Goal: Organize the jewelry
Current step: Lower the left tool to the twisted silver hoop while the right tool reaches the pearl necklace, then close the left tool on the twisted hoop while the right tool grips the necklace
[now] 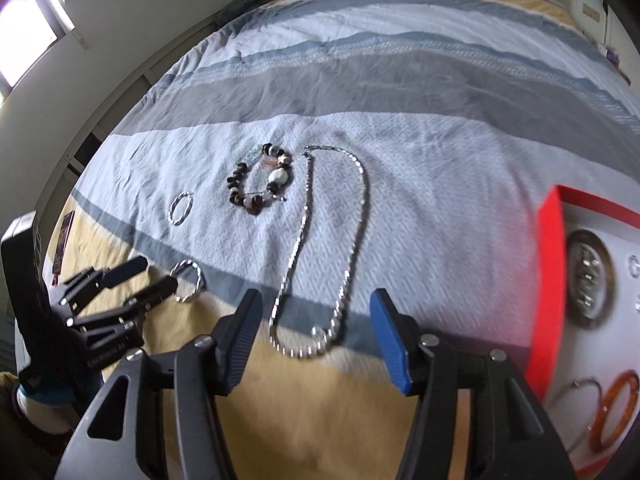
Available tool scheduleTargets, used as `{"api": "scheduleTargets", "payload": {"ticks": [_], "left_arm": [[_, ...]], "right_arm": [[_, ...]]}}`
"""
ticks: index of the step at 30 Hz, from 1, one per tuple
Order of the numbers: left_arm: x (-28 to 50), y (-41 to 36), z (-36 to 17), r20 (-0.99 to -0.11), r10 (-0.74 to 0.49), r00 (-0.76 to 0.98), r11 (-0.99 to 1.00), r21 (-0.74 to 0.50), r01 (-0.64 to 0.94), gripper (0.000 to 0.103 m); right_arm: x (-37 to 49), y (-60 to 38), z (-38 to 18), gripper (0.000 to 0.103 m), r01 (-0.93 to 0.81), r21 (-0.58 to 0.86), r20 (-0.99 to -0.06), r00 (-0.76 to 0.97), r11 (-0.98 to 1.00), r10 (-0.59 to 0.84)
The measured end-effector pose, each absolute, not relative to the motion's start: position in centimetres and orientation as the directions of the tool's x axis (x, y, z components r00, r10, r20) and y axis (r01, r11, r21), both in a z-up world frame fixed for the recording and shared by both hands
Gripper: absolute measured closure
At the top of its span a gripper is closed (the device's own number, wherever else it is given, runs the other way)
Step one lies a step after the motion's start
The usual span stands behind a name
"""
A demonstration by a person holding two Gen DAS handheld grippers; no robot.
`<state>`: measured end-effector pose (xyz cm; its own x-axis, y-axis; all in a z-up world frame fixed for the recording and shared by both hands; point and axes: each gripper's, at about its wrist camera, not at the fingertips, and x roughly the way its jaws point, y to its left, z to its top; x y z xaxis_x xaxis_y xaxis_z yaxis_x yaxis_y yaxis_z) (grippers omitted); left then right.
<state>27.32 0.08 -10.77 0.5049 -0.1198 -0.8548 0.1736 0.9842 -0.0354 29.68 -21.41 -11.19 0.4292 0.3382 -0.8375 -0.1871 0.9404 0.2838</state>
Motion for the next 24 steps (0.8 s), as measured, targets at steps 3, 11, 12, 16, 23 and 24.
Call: {"api": "scheduleTargets", "payload": {"ticks": [3,11,12,16,23,24], "left_arm": [[27.8,0.1,-11.4,-0.859,-0.125,0.497,0.983,-0.039,0.180,0.051],[28.8,0.0,-12.5,-0.857,-0.150,0.493,0.979,-0.058,0.197,0.053],[28.8,-0.1,-12.6,-0.857,-0.150,0.494,0.979,-0.058,0.197,0.053],[28.9,-0.2,-12.9,-0.853,-0.147,0.501,0.978,-0.050,0.202,0.056],[28.8,-0.4,-13.1,-0.847,-0.129,0.516,0.980,-0.028,0.199,0.068],[28.8,-0.3,-13.0,-0.846,-0.129,0.517,0.980,-0.027,0.199,0.070]], "right_arm": [[30.9,-21.0,-12.1,0.048,-0.178,0.302,-0.839,0.418,0.937,0.350],[32.4,-20.2,-13.5,0.048,-0.174,0.291,-0.845,0.414,0.941,0.338],[32.5,-20.1,-13.7,0.048,-0.176,0.288,-0.846,0.414,0.941,0.336],[32.7,-19.5,-14.3,0.047,-0.190,0.256,-0.854,0.415,0.948,0.314],[32.6,-19.8,-14.7,0.067,-0.173,0.214,-0.860,0.434,0.961,0.269],[32.7,-20.2,-14.7,0.076,-0.161,0.217,-0.860,0.435,0.963,0.266]]}}
